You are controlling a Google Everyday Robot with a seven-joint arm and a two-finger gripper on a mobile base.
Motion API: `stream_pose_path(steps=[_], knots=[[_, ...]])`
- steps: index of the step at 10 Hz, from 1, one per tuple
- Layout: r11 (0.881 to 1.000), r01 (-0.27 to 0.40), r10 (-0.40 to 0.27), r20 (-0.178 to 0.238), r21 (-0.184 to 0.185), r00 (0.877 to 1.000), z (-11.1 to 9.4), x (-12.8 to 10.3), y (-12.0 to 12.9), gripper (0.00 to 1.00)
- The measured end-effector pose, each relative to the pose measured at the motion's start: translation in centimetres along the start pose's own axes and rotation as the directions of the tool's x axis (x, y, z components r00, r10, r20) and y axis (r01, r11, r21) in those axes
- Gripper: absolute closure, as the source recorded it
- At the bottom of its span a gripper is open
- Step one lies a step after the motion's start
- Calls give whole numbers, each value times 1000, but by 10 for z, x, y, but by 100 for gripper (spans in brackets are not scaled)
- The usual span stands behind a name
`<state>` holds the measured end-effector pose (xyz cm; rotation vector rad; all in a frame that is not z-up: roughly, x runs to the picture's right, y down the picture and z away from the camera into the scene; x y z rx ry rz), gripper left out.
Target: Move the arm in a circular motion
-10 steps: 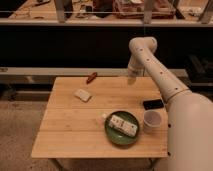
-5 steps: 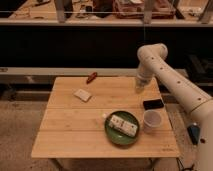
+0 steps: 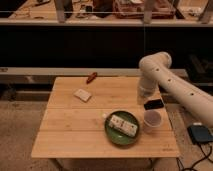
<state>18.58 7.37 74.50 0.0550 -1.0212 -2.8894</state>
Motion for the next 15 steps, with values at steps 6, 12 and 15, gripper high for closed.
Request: stream_pose_path(steps=[6, 12, 15], knots=[[987, 154, -150, -90, 37, 985, -8, 67, -82, 100], [904, 425, -410, -192, 41, 892, 13, 189, -110, 100], [868, 497, -489, -178, 1, 854, 16, 233, -78, 100]])
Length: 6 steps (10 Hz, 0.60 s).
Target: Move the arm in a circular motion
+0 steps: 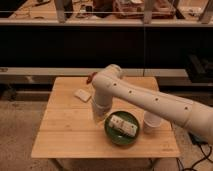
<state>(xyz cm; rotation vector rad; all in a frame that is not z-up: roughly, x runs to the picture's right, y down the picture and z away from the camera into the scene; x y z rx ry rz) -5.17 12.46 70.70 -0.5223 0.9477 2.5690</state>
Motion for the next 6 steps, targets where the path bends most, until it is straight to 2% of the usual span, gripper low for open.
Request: stream_pose_path(steps=[3, 4, 6], knots=[[999, 5, -5, 9, -39, 1000, 10, -2, 66, 100], [998, -9, 10, 25, -58, 1000, 12, -11, 99, 100], [996, -50, 54, 48, -77, 997, 14, -30, 137, 100]])
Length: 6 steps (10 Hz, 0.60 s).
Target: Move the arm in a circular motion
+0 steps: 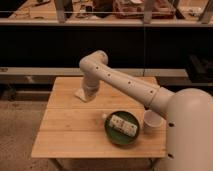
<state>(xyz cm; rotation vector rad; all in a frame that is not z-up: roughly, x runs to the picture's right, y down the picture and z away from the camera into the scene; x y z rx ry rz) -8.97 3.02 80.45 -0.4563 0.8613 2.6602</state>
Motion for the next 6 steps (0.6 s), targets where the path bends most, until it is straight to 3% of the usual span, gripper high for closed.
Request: stream_pose_path(steps=[3, 6], knots=[[993, -116, 116, 44, -15, 992, 3, -49, 42, 100], [965, -261, 262, 70, -22, 962, -4, -115, 50, 100]])
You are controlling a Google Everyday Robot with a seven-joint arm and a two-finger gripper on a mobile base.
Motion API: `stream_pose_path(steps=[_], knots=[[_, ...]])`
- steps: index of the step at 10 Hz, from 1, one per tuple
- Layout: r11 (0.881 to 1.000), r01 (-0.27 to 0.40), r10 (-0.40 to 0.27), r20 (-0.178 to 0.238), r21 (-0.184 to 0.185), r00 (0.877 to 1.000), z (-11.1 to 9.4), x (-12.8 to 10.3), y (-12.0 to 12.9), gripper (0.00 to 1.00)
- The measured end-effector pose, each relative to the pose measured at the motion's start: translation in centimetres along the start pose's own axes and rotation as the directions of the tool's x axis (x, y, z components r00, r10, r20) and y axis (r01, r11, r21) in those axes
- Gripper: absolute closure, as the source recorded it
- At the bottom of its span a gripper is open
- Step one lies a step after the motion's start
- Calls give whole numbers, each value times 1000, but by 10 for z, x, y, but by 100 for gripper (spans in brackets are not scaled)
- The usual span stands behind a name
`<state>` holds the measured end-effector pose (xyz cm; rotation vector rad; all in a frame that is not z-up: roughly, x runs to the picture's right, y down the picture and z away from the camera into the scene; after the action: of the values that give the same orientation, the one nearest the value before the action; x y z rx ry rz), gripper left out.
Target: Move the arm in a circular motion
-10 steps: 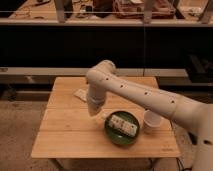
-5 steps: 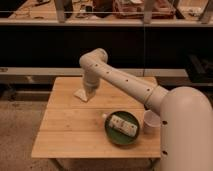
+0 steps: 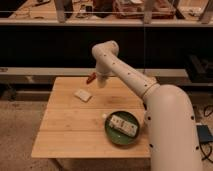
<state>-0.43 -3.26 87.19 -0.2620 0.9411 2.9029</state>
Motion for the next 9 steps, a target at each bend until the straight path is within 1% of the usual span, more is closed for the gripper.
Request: stream_pose_path(steps=[1, 2, 4, 5, 7, 9], knots=[[998, -56, 56, 9, -1, 998, -2, -24, 5, 100], [993, -118, 118, 15, -2, 993, -6, -52, 8, 100], [985, -171, 171, 28, 0, 985, -14, -84, 5, 100], [981, -196, 196, 37, 1, 980, -21, -103, -2, 100], [976, -219, 219, 54, 4, 974, -35, -131, -17, 100], [976, -218, 216, 89, 16, 972, -52, -157, -46, 100]])
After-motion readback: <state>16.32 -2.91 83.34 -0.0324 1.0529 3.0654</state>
